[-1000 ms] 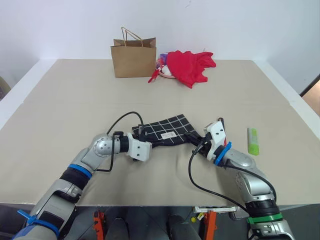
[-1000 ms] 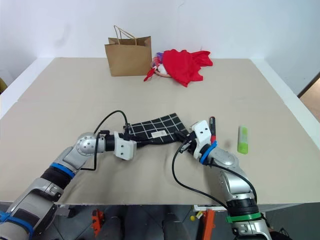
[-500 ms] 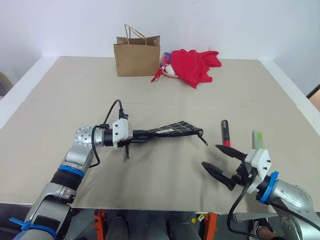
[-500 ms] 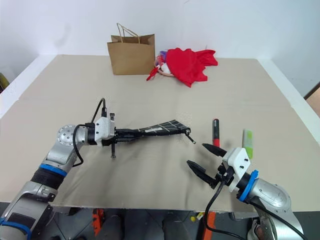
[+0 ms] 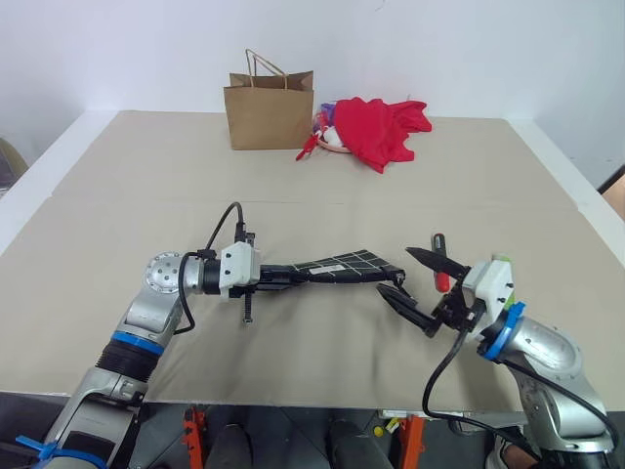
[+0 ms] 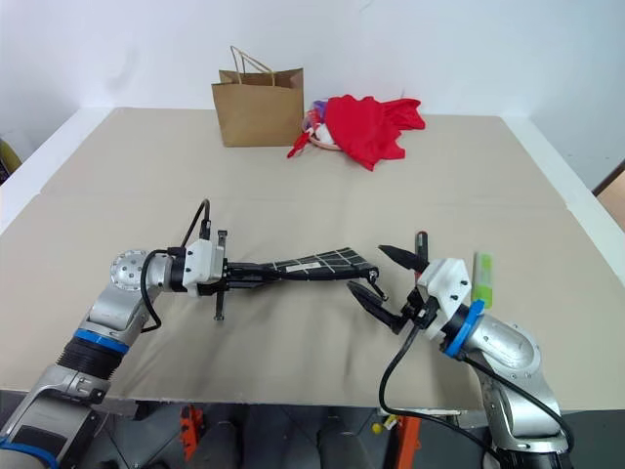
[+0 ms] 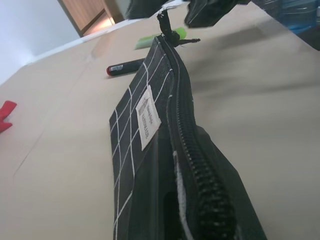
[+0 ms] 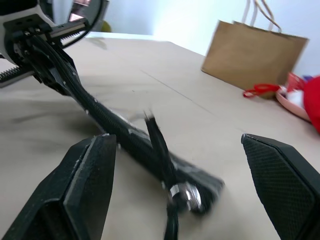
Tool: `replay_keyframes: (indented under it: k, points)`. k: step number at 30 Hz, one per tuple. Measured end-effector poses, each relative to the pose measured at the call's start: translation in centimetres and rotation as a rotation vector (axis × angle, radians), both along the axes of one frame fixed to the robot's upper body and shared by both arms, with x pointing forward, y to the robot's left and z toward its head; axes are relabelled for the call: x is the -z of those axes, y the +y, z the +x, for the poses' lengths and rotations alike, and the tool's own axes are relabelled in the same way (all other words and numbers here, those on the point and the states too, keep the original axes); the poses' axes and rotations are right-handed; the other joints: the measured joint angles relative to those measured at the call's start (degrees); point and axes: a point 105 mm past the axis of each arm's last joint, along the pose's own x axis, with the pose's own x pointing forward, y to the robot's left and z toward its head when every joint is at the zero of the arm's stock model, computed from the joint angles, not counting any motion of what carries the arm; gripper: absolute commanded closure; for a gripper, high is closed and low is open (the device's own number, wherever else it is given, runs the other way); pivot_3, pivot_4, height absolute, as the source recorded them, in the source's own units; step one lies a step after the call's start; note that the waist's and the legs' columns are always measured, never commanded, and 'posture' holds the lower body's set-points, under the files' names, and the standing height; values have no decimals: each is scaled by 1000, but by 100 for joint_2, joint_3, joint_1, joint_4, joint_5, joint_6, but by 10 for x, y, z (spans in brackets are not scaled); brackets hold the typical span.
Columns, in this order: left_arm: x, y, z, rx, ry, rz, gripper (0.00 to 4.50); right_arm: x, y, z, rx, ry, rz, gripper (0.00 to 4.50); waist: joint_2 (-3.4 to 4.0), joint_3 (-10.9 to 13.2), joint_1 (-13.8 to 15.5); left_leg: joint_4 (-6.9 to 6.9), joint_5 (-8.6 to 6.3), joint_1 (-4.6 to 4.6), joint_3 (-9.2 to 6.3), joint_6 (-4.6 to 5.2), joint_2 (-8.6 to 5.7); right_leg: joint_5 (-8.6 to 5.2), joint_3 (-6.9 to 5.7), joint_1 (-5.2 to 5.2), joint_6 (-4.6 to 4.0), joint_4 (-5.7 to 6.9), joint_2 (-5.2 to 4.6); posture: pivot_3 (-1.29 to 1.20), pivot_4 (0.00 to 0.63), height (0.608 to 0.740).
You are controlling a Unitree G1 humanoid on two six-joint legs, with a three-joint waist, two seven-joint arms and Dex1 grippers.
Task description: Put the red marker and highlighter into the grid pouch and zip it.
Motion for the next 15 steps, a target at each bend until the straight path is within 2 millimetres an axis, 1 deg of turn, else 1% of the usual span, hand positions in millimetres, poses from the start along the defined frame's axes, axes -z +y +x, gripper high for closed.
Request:
replay_keyframes:
  k: [1,2,3,4,5,6,7,9,10,11,12,15]
  points:
    - [1,0,-1,3,3,1,4500,0,1,1,-5,2,-1,680,0,0,1,-1,0,0,0,1,0,0,-1,0,-1,0,0,0,150,740]
    - [2,0,-1,7,7,5,4500,1,3,2,-11,9,-2,720,0,0,1,-1,0,0,0,1,0,-1,-1,0,-2,0,0,0,150,740]
    - [3,-1,-2,10,8,6,4500,2,4,2,-12,12,-3,1108,0,0,2,-3,-1,-1,-2,2,0,-2,-3,-1,-3,0,0,0,150,740]
    - [3,-1,-2,12,8,8,4500,2,4,2,-17,13,-4,1628,0,0,3,-2,-1,-1,-2,2,0,-2,-4,0,-4,0,0,0,150,740]
    - [3,-1,-2,12,8,8,4500,2,4,2,-17,13,-5,1628,0,0,3,-2,-1,-1,-2,2,0,-2,-4,0,-4,0,0,0,150,740]
    - [3,-1,-2,13,8,10,4500,2,5,3,-21,13,-6,2157,0,0,3,-2,-1,-2,-2,2,0,-2,-4,0,-4,0,0,0,150,740]
    - [3,-1,-2,14,8,11,4500,2,5,3,-23,13,-7,2404,0,0,3,-2,-1,-1,-2,2,0,-2,-4,0,-4,0,0,0,150,740]
    - [5,-1,-2,13,7,20,4500,2,5,2,-37,16,-14,3434,0,0,3,0,-1,-1,-3,2,0,-1,-4,0,-1,0,0,0,150,740]
    - [5,-1,-2,13,7,20,4500,2,5,1,-46,18,-13,3694,0,0,3,0,-1,0,-3,2,0,-1,-4,0,-1,0,0,0,150,740]
    - [5,-1,-2,13,7,20,4500,2,5,1,-47,18,-14,4141,0,0,3,0,-1,-1,-3,2,0,-1,-4,0,-1,0,0,0,150,740]
    - [5,-1,-2,13,7,19,4500,2,5,1,-50,19,-15,4434,0,0,3,0,-1,0,-3,2,0,-1,-4,0,-1,0,0,0,150,740]
    - [4,-2,-2,10,7,14,4500,3,6,0,-65,26,-12,4434,0,0,3,0,-1,-1,-3,2,0,-1,-4,0,-1,0,0,0,150,740]
